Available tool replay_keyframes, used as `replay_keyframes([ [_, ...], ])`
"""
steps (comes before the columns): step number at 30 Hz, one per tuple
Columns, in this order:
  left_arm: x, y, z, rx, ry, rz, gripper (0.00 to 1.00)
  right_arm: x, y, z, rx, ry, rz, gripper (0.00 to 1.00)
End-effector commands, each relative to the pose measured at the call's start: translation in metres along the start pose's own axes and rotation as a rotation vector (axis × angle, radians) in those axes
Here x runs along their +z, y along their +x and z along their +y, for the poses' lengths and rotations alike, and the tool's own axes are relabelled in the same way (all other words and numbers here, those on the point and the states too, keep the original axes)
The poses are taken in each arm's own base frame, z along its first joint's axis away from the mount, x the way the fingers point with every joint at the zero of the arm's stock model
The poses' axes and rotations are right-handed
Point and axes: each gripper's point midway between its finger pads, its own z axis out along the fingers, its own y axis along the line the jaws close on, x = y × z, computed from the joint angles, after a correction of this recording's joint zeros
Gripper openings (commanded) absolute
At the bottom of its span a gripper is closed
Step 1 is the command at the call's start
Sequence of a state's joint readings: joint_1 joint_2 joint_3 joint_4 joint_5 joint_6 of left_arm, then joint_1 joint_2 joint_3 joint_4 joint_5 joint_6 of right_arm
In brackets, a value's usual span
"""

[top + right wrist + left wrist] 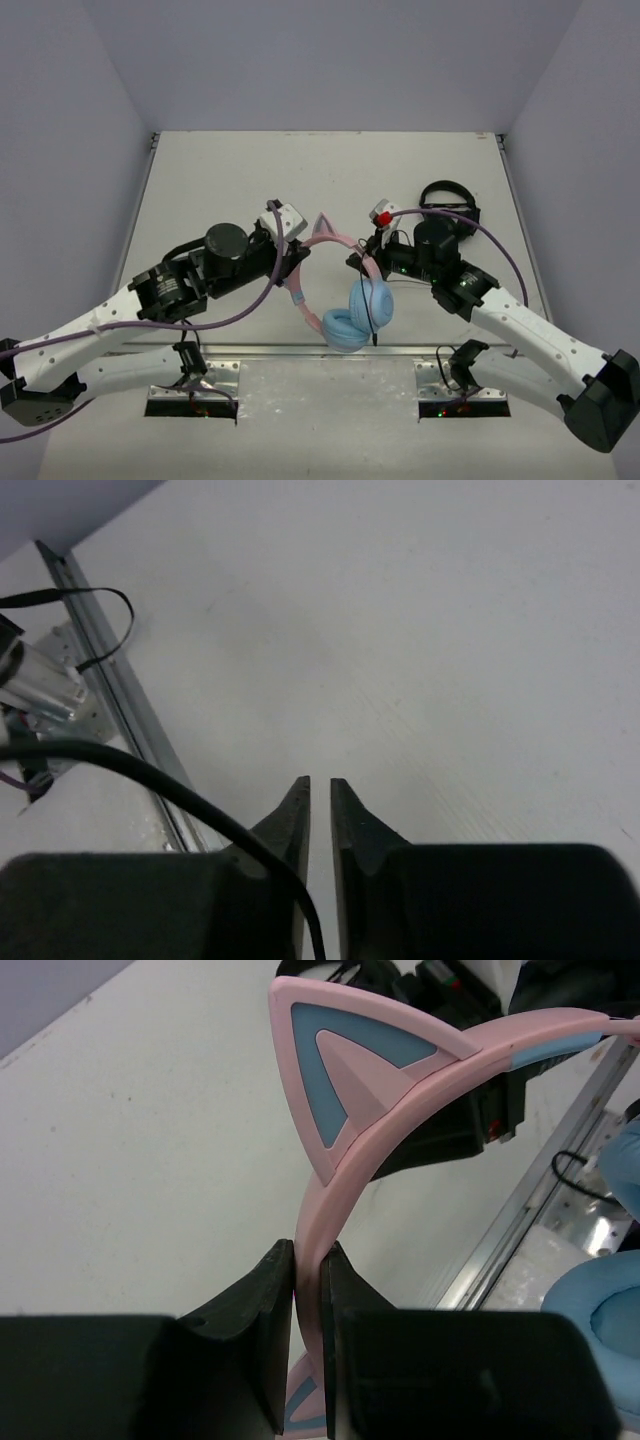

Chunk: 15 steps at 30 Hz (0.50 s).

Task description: Wrap the headphones

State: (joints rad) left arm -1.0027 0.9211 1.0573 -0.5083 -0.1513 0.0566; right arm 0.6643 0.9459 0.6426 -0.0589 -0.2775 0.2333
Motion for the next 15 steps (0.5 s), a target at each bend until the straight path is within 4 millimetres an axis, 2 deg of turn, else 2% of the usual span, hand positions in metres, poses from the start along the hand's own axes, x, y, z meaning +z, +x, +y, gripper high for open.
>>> replay_keyframes([
  [1,-0.039,-0.087,-0.011,-0.195,0.071,-0.338,0.00,-0.006,-0.063,0.036,-0.064,-0.187,-0.267,0.19],
  [3,-0.045,-0.095,-0.010,-0.244,0.073,-0.373,0.00,-0.010,-0.084,0.049,-0.074,-0.260,-0.345,0.23],
  [5,-0.055,-0.108,-0.003,-0.292,0.045,-0.430,0.00,-0.006,-0.092,0.055,-0.065,-0.300,-0.363,0.23],
  [6,-0.061,-0.117,0.002,-0.353,0.028,-0.458,0.00,-0.007,-0.099,0.064,-0.047,-0.357,-0.390,0.24],
  [8,-0.069,-0.129,0.013,-0.417,-0.025,-0.502,0.00,0.006,-0.089,0.067,-0.007,-0.402,-0.378,0.25],
  [9,-0.073,-0.136,0.018,-0.474,-0.039,-0.525,0.00,0.004,-0.100,0.072,0.001,-0.439,-0.444,0.25],
  [10,-0.080,-0.146,0.026,-0.508,-0.075,-0.562,0.00,0.008,-0.090,0.073,0.021,-0.464,-0.438,0.25],
  [12,-0.087,-0.154,0.042,-0.619,-0.147,-0.597,0.00,0.020,-0.085,0.074,0.067,-0.511,-0.441,0.21],
  [13,-0.086,-0.151,0.051,-0.647,-0.206,-0.586,0.00,0.025,-0.080,0.077,0.082,-0.530,-0.426,0.11],
  [14,-0.100,-0.156,0.075,-0.711,-0.336,-0.627,0.00,0.038,-0.063,0.074,0.111,-0.530,-0.384,0.10],
  [15,-0.100,-0.155,0.085,-0.774,-0.401,-0.633,0.00,0.040,-0.060,0.076,0.112,-0.533,-0.395,0.10],
])
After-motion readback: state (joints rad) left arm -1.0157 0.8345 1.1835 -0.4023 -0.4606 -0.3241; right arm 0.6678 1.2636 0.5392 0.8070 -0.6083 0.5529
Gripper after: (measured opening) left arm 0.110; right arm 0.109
